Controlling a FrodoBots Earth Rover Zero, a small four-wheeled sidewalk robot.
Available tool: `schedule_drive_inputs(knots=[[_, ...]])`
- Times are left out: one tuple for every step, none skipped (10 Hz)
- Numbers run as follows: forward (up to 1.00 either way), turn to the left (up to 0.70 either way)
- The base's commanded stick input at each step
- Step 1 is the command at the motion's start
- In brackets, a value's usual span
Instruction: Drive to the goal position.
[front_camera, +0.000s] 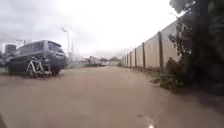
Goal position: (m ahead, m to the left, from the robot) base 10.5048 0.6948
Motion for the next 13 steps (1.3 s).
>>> schedule_drive_inputs(knots=[[1.00, 0.00], [1.00, 0.00], [1.00, 0.00], [1.00, 0.00], [1.00, 0.00], [1.00, 0.00], [1.00, 0.00], [1.00, 0.00], [0.00, 0.00], [0.00, 0.00], [0.00, 0.00], [0.00, 0.00], [0.00, 0.00]])
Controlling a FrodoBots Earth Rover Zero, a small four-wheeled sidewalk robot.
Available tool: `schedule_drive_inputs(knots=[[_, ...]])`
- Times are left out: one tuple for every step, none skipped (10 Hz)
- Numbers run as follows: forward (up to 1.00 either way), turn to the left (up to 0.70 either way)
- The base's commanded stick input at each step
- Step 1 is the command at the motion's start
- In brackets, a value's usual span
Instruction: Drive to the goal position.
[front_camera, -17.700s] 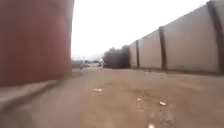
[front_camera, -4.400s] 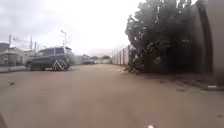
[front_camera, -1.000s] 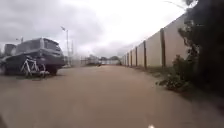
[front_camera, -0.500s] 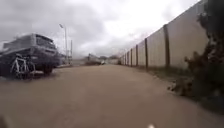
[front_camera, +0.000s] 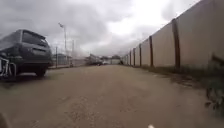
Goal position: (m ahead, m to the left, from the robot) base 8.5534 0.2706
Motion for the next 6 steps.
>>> schedule_drive_inputs(knots=[[0.00, 0.00], [0.00, 0.00], [0.00, 0.00], [0.00, 0.00], [1.00, 0.00], [1.00, 0.00]])
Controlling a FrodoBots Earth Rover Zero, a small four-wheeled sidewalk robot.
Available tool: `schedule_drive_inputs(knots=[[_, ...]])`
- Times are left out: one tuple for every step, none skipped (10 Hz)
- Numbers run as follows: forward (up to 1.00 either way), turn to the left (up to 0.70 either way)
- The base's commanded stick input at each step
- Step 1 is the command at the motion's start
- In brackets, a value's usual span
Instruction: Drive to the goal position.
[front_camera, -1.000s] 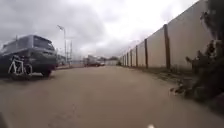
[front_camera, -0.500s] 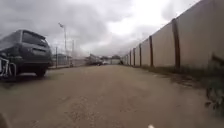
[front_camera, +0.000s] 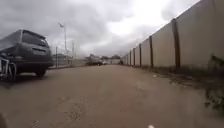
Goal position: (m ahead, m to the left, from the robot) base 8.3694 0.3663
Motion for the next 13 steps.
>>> schedule_drive_inputs(knots=[[1.00, 0.00], [1.00, 0.00], [1.00, 0.00], [1.00, 0.00], [1.00, 0.00], [1.00, 0.00], [1.00, 0.00], [1.00, 0.00], [1.00, 0.00], [1.00, 0.00], [1.00, 0.00], [1.00, 0.00], [1.00, 0.00]])
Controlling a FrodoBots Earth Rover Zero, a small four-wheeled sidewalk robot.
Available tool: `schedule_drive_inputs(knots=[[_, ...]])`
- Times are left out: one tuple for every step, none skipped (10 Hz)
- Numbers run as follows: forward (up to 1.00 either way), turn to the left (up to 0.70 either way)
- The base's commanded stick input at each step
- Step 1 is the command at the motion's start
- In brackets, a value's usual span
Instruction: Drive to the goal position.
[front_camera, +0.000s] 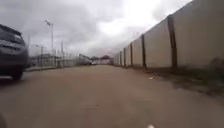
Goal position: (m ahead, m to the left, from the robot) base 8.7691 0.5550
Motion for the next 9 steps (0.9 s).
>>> schedule_drive_inputs(knots=[[1.00, 0.00], [1.00, 0.00], [1.00, 0.00], [1.00, 0.00], [1.00, 0.00], [1.00, 0.00], [1.00, 0.00], [1.00, 0.08], [1.00, 0.26]])
